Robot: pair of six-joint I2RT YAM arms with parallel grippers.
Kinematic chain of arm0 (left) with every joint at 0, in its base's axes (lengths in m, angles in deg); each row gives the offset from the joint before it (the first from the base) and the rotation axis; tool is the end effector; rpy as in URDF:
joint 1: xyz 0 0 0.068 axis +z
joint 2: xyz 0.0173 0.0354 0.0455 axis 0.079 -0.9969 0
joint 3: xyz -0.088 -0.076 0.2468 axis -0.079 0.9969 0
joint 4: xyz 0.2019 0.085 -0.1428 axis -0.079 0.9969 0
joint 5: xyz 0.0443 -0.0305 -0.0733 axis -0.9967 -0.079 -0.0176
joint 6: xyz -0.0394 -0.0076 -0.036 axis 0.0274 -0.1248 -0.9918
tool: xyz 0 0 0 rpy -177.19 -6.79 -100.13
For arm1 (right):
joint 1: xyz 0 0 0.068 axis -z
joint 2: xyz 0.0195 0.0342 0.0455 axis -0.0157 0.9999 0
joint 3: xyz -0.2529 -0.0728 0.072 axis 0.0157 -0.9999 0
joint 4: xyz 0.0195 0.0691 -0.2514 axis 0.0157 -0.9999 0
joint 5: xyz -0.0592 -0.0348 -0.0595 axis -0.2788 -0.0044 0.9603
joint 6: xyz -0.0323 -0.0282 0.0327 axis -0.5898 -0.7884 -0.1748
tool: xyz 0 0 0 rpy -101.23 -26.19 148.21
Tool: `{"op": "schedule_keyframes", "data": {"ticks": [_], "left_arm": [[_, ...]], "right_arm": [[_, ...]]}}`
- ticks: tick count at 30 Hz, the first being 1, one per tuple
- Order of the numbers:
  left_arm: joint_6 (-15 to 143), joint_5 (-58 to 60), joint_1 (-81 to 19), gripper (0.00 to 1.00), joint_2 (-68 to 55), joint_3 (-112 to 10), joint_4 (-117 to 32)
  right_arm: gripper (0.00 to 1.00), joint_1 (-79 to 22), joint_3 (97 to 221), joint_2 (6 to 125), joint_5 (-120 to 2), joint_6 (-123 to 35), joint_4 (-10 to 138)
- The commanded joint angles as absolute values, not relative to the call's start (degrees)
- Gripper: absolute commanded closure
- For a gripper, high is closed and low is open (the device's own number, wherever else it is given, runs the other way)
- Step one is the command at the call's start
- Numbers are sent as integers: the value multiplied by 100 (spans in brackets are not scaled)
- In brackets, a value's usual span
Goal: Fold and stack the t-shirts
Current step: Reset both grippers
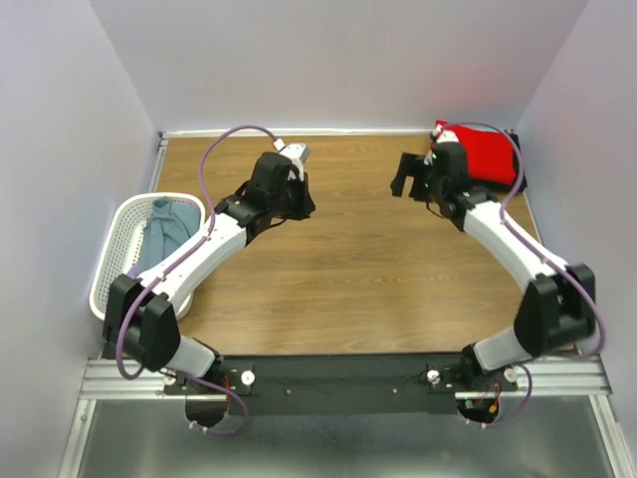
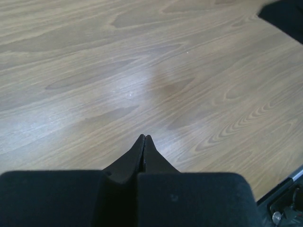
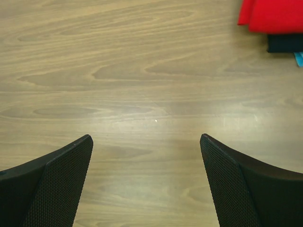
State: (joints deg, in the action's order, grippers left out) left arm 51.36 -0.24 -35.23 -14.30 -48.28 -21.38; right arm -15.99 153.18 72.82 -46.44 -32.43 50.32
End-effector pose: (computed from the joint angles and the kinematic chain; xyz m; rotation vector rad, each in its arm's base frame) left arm 0.2845 -0.1740 0.3130 0.1998 2.2247 -0.6733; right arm 0.3421 0.1008 0.2958 0.0729 2.1576 0.2671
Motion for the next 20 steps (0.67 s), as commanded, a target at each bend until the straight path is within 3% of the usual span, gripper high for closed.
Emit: {"op": "schedule_keyframes", "data": {"ticks": [1, 10, 20], "left_arm": [[5315, -419, -3477, 100, -1034, -4460, -2722], [5333, -603, -3477, 100, -455, -4135, -2837], [5526, -929, -3468, 95, -23, -4108, -2740]], "right_arm": [[0, -1501, 14226, 6093, -4520, -2637, 5411], [0, -1501, 13063, 4378, -4625, -2399, 5261], [0, -1501, 13106, 4421, -4573, -2390, 5059]]}}
